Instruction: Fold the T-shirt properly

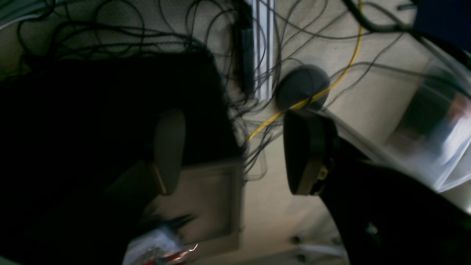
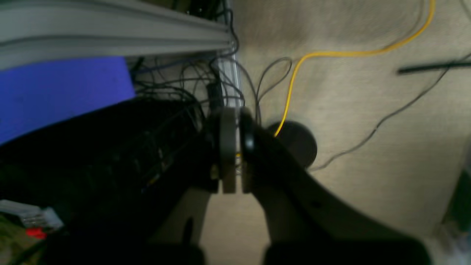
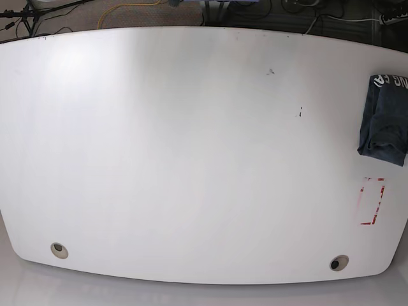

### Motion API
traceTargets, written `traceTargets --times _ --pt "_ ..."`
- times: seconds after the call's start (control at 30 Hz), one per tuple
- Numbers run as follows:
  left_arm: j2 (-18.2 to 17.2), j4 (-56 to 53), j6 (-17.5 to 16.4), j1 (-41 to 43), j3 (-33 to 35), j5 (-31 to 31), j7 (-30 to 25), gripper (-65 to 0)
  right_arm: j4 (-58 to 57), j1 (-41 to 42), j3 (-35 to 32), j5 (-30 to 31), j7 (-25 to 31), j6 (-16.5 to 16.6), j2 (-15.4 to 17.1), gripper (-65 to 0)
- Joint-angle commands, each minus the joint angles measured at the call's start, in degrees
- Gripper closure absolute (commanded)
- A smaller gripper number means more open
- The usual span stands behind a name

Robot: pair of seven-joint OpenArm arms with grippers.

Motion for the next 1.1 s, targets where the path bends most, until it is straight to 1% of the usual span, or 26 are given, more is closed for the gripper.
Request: traceTargets --times 0.0,0.03,0.1,0.2,0.37,0.47,0.57,0.63,1.07 --pt "0.1 -9.4 2.5 -3.1 0.1 0.2 -2.1 -37.9 -4.6 2.7 0.2 -0.6 0.8 0.2 0.5 -1.4" --pt "0.1 -12.5 4.1 -5.1 0.1 0.2 -2.4 -37.9 -6.8 4.0 0.2 -1.3 0.8 0.2 0.6 -1.4" --pt "0.0 -16.9 6.1 -8.2 0.1 0.2 -2.3 -37.9 -9.8 6.3 0.2 -2.7 0.8 0.2 1.1 -1.4" --pt "0.0 -20.9 7.5 -11.1 0.3 0.4 -2.3 -37.9 -13.6 9.2 0.2 -4.9 0.8 -0.5 1.6 -1.4" --pt "0.0 -22.0 9.9 -13.4 0.3 0.6 -2.3 -38.1 -18.2 13.1 0.1 -9.2 0.8 -5.3 1.4 -1.4" --pt "0.0 -22.0 11.4 -13.5 0.3 0.6 -1.3 -38.1 -20.0 14.8 0.1 -11.2 0.7 -7.3 1.2 -1.6" --pt "0.0 -21.8 11.7 -14.9 0.2 0.5 0.9 -38.1 -22.5 16.7 0.1 -12.3 0.7 -8.7 0.7 -1.6" --pt "0.0 -21.8 11.7 -15.6 0.2 0.3 1.4 -38.1 -23.5 17.4 0.1 -12.4 0.7 -8.7 0.7 -1.6" --pt "0.3 -21.7 11.7 -15.5 0.3 0.5 1.4 -38.1 -24.3 19.2 0.1 -12.2 0.7 -9.0 0.1 -1.6"
